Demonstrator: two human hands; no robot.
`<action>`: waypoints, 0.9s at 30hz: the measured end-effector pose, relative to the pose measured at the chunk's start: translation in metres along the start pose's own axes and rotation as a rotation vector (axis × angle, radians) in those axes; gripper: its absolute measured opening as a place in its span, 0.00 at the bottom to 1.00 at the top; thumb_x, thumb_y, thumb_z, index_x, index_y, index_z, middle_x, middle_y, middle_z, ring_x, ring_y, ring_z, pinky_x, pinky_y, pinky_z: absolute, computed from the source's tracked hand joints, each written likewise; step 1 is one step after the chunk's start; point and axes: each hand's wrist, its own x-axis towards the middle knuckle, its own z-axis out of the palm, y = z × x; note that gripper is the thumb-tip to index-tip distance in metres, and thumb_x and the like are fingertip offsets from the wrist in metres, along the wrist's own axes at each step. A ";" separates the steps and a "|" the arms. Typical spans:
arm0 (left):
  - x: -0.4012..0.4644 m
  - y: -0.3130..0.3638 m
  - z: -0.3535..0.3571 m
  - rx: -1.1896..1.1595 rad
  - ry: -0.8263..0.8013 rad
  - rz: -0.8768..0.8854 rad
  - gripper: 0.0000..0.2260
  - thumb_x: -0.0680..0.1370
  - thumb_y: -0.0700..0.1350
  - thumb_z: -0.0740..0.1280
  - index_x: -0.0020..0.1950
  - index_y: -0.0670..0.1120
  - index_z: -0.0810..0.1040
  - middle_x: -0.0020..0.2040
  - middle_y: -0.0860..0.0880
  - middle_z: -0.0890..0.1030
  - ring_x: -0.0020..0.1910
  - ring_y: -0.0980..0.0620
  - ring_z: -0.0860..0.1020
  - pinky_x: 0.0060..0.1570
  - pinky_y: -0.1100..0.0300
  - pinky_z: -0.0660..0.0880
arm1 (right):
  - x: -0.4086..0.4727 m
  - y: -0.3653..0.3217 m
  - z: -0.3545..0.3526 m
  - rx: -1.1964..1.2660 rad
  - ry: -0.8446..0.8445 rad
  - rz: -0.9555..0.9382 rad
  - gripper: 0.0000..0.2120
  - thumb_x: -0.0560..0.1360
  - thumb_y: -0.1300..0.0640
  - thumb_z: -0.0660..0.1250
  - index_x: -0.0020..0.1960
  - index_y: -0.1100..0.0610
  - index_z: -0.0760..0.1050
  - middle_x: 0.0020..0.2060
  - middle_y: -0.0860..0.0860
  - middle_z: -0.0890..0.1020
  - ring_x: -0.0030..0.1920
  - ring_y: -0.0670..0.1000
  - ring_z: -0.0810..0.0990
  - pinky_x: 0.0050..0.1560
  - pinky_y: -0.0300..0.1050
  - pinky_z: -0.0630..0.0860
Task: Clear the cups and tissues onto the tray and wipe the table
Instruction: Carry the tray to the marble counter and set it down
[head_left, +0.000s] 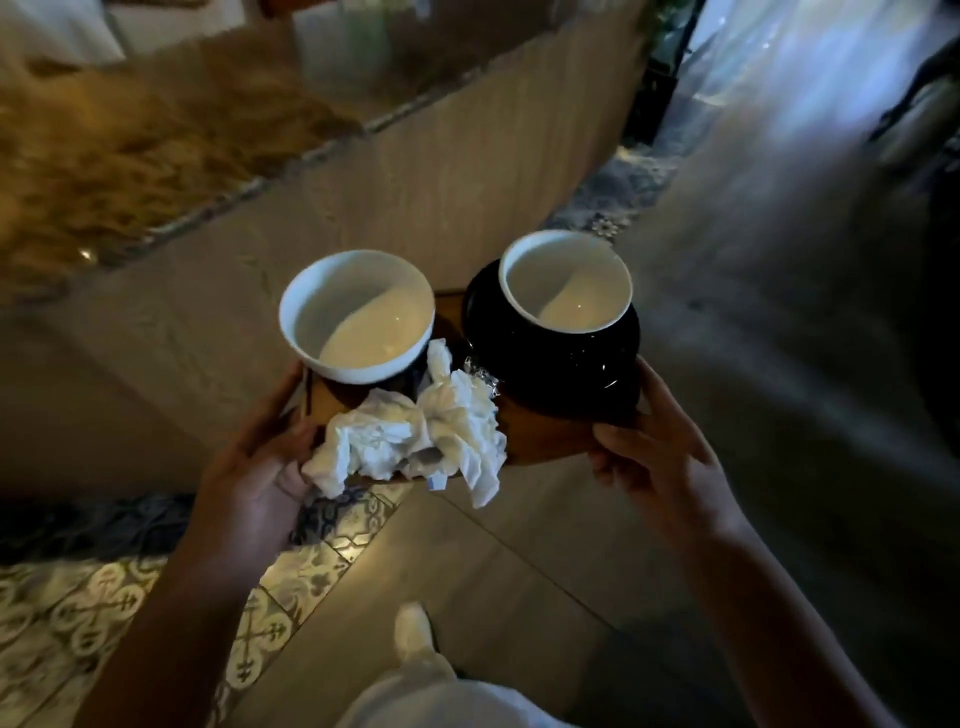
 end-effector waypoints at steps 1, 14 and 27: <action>0.009 0.009 -0.013 -0.022 0.013 -0.008 0.24 0.83 0.36 0.56 0.78 0.50 0.73 0.71 0.42 0.79 0.68 0.44 0.80 0.59 0.50 0.81 | 0.017 0.001 0.015 0.009 -0.020 0.010 0.34 0.72 0.68 0.69 0.74 0.48 0.72 0.40 0.56 0.79 0.33 0.51 0.78 0.31 0.42 0.75; 0.139 0.069 -0.127 -0.015 0.285 0.103 0.24 0.76 0.39 0.66 0.67 0.60 0.82 0.65 0.50 0.84 0.60 0.50 0.85 0.49 0.58 0.84 | 0.241 0.014 0.124 -0.050 -0.232 0.084 0.34 0.74 0.68 0.70 0.76 0.46 0.68 0.42 0.57 0.81 0.35 0.51 0.81 0.32 0.42 0.79; 0.286 0.089 -0.161 -0.083 0.538 0.181 0.22 0.76 0.39 0.65 0.66 0.58 0.81 0.67 0.49 0.83 0.61 0.51 0.84 0.52 0.57 0.82 | 0.475 0.000 0.183 -0.060 -0.515 0.157 0.39 0.71 0.67 0.67 0.79 0.49 0.63 0.41 0.57 0.81 0.34 0.51 0.80 0.32 0.41 0.79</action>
